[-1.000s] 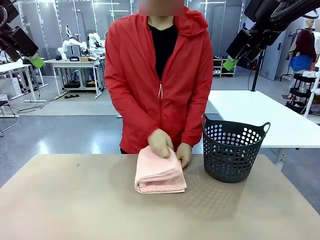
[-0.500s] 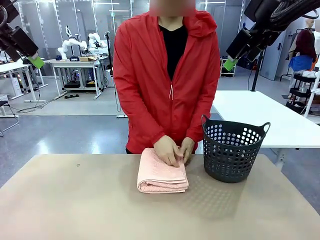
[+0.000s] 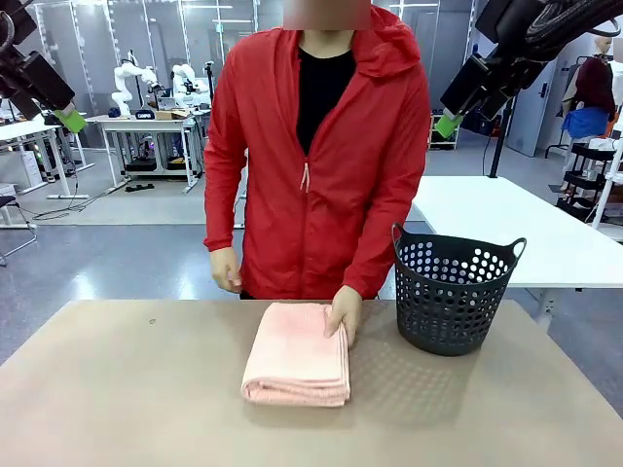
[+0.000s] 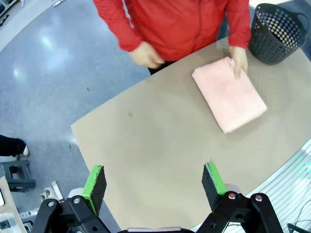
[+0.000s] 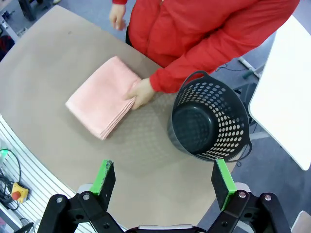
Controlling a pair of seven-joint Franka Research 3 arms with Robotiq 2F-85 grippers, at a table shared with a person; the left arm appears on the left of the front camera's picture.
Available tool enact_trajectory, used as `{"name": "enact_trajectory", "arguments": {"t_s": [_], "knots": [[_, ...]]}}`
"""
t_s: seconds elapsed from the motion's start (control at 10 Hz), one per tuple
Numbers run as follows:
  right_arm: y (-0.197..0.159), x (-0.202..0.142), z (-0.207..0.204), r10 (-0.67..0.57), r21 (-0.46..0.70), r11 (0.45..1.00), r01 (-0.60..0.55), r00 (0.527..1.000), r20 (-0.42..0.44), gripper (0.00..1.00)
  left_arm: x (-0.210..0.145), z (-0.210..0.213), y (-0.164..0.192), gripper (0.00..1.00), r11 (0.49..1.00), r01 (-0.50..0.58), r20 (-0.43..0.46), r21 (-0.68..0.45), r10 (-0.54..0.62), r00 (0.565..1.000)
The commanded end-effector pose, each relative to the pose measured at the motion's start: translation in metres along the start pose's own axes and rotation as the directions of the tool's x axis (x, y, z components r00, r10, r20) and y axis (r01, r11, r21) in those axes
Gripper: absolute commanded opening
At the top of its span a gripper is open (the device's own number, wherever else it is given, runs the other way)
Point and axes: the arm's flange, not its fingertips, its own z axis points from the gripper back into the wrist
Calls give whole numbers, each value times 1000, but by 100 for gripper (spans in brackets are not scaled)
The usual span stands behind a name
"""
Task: Fold the towel.
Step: Pick up the 100 cm Hotel Towel and place it on the left side of the table.
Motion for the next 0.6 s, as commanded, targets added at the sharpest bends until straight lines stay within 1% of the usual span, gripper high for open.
{"name": "enact_trajectory", "arguments": {"t_s": [0.0, 0.5], "knots": [[-2, -1, 1, 5, 3, 1000, -5, 1000, -7, 100, -1, 3, 1, 100, 1000, 5, -15, 13, -5, 1000], [-2, -1, 1, 5, 3, 1000, -5, 1000, -7, 100, -1, 3, 1, 100, 1000, 5, -15, 13, -5, 1000]]}}
